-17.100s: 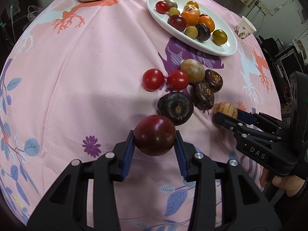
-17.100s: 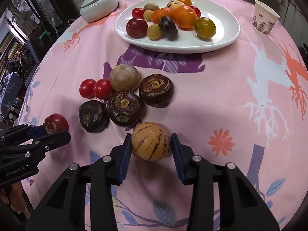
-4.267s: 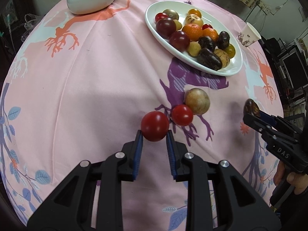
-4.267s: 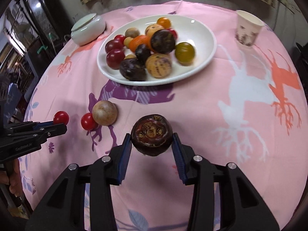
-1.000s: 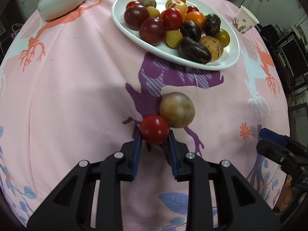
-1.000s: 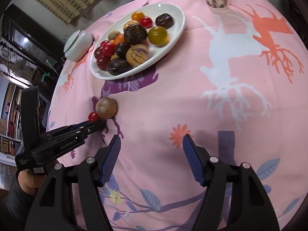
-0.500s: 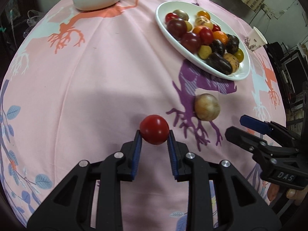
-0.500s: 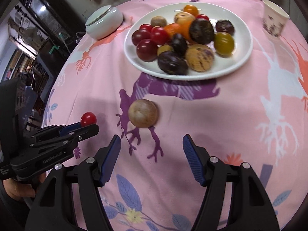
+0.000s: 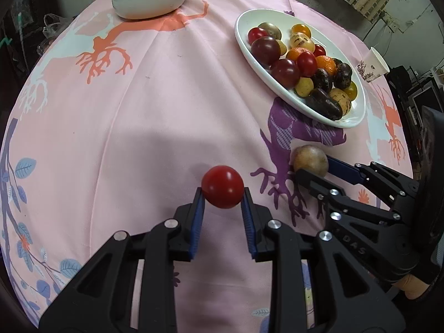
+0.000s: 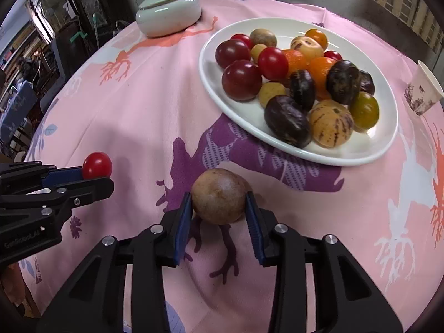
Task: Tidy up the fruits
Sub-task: 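Carry both held fruits onto the white plate and open both tools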
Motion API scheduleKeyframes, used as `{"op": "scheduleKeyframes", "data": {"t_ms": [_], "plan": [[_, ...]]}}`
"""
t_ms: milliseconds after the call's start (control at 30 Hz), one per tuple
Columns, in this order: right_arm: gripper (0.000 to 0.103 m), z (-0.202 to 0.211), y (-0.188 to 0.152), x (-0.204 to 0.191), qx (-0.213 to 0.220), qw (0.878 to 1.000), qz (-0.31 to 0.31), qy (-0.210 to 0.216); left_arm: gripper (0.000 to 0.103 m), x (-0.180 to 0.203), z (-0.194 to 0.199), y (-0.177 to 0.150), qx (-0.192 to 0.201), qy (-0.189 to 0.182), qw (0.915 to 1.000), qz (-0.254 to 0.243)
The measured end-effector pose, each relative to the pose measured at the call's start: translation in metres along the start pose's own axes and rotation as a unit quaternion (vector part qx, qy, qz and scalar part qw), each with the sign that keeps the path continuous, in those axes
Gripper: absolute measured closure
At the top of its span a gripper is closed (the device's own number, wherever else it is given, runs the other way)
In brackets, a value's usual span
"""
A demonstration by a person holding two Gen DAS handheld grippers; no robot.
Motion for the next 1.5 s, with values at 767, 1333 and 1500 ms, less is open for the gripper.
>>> {"op": "scheduleKeyframes", "data": {"t_ms": [767,1333,1500], "plan": [[0.065,0.118,-0.023,0.116,0.093,0.986,-0.14,-0.001,0.076,0.059,0.032,0.041,0.035,-0.02,0.9972,-0.063],[0.065,0.086,0.097,0.13,0.14,0.981,-0.131,0.014,0.076,0.101,0.006,0.149,0.073,-0.023,0.9931,-0.089],[0.063,0.073,0.109,0.133,0.138,0.981,-0.137,0.017,0.074,0.107,-0.006,0.162,0.072,-0.02,0.9935,-0.086]]}}
Point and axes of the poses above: each gripper's, at about its wrist camera, not at the fingertips, and z roughly against the way its jaws point, x to its right, y to its top, the point moved 5 cm from there along -z, roughly the way its jaws point, and after that the axes turned 2 degrees about x, right-handed, at the moved point
